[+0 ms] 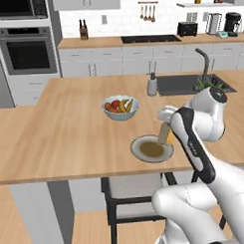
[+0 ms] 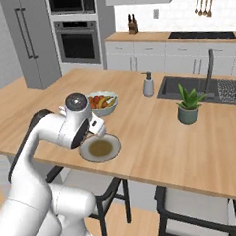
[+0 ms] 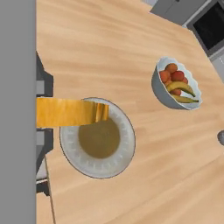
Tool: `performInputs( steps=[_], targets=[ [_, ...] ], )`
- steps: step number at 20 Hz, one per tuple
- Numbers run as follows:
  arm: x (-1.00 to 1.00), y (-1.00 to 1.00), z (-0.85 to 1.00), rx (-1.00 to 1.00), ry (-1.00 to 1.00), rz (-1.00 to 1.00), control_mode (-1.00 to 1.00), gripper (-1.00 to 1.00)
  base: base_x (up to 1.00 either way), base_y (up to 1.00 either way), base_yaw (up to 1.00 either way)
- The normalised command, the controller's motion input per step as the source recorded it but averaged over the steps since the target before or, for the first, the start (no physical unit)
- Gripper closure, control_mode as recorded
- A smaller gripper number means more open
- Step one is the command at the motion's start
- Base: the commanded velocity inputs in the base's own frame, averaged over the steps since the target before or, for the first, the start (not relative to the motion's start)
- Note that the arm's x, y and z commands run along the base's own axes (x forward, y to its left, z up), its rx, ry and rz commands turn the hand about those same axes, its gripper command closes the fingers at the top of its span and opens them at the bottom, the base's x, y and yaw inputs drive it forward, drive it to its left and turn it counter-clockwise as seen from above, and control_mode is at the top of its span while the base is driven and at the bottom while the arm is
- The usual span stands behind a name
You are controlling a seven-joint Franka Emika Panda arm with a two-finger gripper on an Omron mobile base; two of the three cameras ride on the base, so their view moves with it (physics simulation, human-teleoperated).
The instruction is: Start the toaster. Once the lever pops up, take the bread to the plate on the dining counter.
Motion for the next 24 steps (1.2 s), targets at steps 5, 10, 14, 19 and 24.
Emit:
performInputs(
  steps=[5,10,14,19,24],
  targets=[
    [0.67,0.0,-0.75,0.04,-0.01,0.1,-1.0,1.0,0.0,0.0,0.0],
    [0.73,0.0,-0.55,0.06,-0.02,0.09,-1.0,1.0,0.0,0.0,0.0],
    [0.53,0.0,-0.27,0.12,-0.02,0.09,-1.0,1.0,0.0,0.0,0.0],
    [0.75,0.0,-0.25,0.1,0.0,0.06,-1.0,1.0,0.0,0.0,0.0],
    [0.32,0.0,-0.43,0.06,-0.04,0.02,-1.0,1.0,0.0,0.0,0.0]
  ],
)
